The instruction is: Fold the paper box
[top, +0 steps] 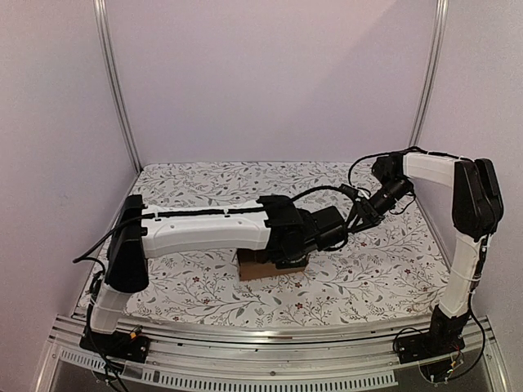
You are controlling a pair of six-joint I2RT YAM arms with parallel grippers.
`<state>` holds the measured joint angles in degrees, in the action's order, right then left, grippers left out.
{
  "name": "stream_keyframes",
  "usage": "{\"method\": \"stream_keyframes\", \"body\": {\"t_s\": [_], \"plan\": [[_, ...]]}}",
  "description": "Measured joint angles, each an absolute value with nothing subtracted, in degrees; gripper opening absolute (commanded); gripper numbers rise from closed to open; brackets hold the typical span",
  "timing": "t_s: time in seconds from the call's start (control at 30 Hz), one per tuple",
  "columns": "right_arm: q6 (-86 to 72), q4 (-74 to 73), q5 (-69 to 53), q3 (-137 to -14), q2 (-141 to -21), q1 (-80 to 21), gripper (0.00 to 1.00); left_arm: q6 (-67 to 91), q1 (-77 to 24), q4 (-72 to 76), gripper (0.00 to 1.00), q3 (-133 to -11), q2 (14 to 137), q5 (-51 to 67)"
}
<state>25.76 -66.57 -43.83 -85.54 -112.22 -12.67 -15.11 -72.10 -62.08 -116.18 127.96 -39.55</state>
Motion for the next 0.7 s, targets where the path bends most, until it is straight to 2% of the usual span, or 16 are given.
{"method": "stream_keyframes", "body": {"t_s": [0.2, 0.53, 0.7], "plan": [[25.8, -66.5, -43.8, -85.5, -112.2, -12.7, 0.70, -15.7, -74.3, -61.3, 0.03, -116.2, 128.0, -44.3], [25.7, -66.4, -43.8, -85.5, -112.2, -12.7, 0.70, -15.6, -74.1, -59.9, 0.07, -114.5, 128.0, -45.0], [25.7, -66.4, -43.9, -85.4, -112.2, -12.7, 0.70, -15.5, -72.5, -58.6, 0.14, -114.4, 128.0, -42.7]]}}
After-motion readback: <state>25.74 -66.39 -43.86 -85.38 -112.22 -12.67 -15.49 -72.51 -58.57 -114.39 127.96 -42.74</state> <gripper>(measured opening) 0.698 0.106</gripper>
